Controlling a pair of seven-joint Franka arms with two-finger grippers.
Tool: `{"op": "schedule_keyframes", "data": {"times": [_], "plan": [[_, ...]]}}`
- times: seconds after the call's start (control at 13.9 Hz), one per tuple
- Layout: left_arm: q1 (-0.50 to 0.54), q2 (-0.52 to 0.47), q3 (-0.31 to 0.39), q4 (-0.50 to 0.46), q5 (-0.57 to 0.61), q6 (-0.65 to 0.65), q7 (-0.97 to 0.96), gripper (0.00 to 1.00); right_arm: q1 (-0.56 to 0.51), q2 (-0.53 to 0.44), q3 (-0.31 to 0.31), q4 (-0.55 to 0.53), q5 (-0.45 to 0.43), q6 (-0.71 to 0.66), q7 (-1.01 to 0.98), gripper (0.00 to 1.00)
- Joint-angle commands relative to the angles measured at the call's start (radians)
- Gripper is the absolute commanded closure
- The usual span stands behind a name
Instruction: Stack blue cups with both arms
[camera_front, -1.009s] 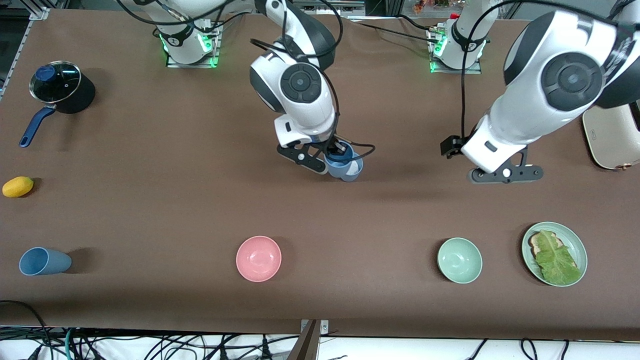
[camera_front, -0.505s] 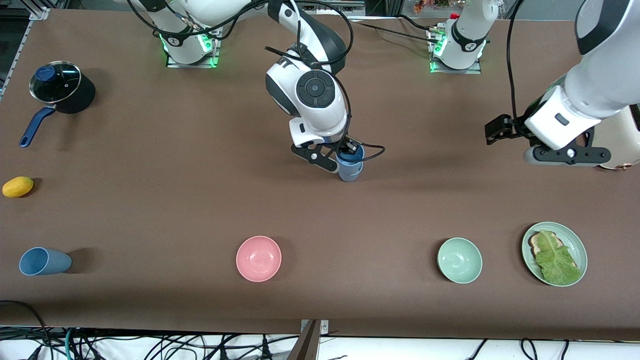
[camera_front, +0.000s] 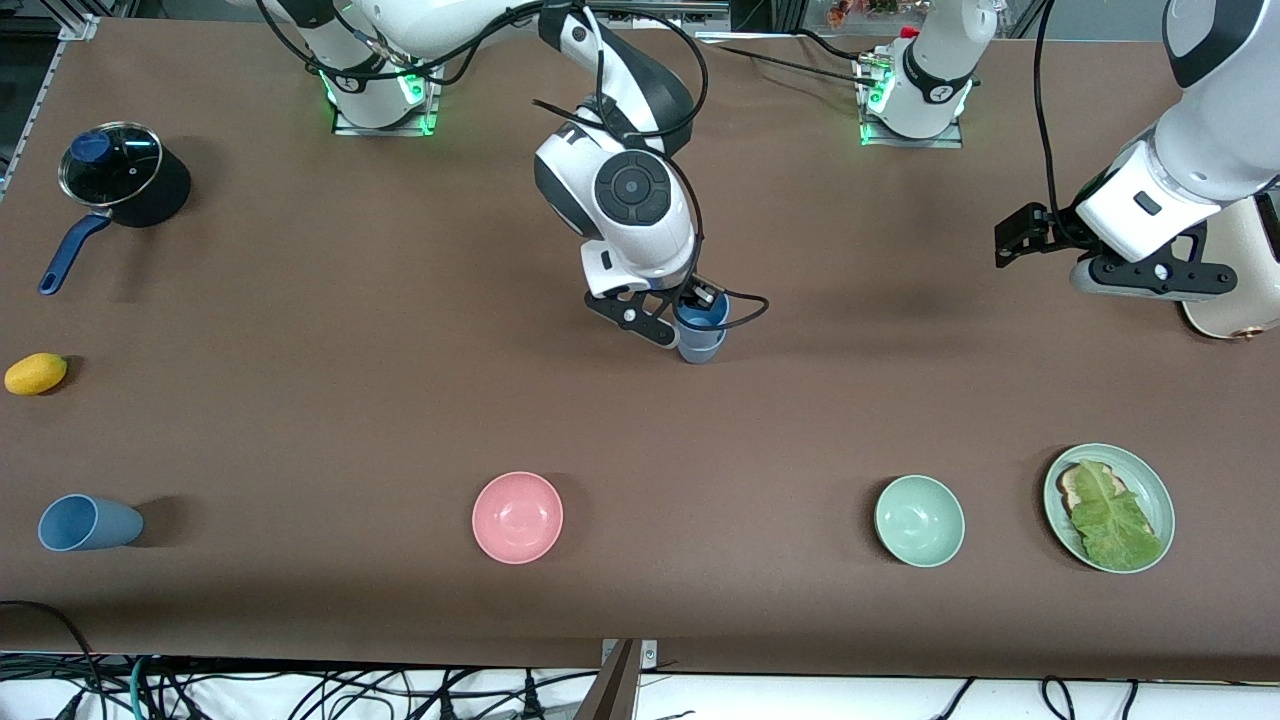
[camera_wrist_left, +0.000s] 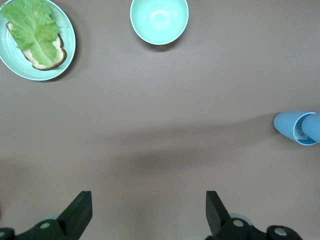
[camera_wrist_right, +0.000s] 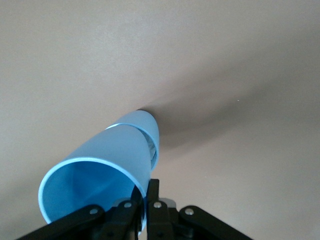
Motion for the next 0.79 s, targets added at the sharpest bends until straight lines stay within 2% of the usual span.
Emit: {"op": "schedule_keyframes", "data": {"times": [0.0, 0.65, 0.72], "plan": [[-0.005, -0.021, 0.007, -0.021, -0.014, 0.0, 0.024, 0.0, 0.005, 0.026, 0.002, 0.041, 0.01, -0.011, 0.012, 1.0], [-0.004, -0.021, 0.006, -0.019, -0.012, -0.019, 0.024, 0.0, 0.016, 0.042, 0.0, 0.04, 0.009, 0.003, 0.012, 1.0], [-0.004, -0.021, 0.004, -0.019, -0.012, -0.019, 0.024, 0.0, 0.016, 0.044, 0.0, 0.04, 0.009, 0.003, 0.015, 0.92]]}}
